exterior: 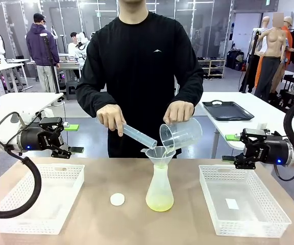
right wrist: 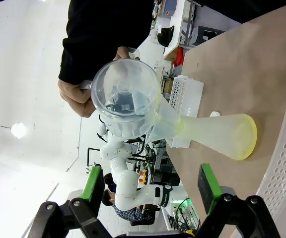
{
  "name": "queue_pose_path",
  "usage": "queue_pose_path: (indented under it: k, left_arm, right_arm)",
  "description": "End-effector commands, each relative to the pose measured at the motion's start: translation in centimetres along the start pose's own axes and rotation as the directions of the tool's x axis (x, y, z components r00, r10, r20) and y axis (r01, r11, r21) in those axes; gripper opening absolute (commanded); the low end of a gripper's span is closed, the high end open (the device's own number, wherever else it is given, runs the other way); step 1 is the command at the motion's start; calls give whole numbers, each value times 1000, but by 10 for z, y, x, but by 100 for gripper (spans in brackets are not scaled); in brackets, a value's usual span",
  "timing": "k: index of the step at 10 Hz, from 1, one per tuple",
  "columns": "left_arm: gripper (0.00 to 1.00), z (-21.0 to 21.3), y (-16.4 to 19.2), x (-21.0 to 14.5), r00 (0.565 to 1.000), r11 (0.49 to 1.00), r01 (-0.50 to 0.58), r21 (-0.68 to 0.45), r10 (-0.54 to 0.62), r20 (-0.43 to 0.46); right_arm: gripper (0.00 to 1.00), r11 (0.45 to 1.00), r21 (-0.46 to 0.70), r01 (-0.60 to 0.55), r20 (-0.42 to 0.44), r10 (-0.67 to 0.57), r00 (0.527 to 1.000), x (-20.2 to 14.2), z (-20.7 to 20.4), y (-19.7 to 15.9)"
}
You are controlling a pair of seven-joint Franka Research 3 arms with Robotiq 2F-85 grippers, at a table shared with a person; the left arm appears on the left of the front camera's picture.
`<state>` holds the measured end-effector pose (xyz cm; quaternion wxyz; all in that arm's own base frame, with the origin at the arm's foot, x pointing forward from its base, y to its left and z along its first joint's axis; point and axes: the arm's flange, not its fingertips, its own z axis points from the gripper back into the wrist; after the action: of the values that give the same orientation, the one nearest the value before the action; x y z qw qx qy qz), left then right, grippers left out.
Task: Prepare the solutions needed for the experiment.
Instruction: Once the solution is in the Big flask , pick up the Plastic Funnel and place it back into the right Organizing basket.
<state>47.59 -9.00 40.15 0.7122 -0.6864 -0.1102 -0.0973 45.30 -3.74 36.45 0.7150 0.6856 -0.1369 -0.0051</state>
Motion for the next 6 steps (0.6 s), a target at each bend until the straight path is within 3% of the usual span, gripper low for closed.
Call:
queue_pose_path:
  k: [1,6]
  left_arm:
    - [100,0,-1,1,1000,1000,-1,0,1,0]
    - [100,0,-1,1,1000,1000,-1,0,1,0]
  right_arm:
    - [96,1000,-7,1,4,-1,1000,-2,-1,1]
    - [96,1000,-7,1,4,-1,1000,-2,-1,1]
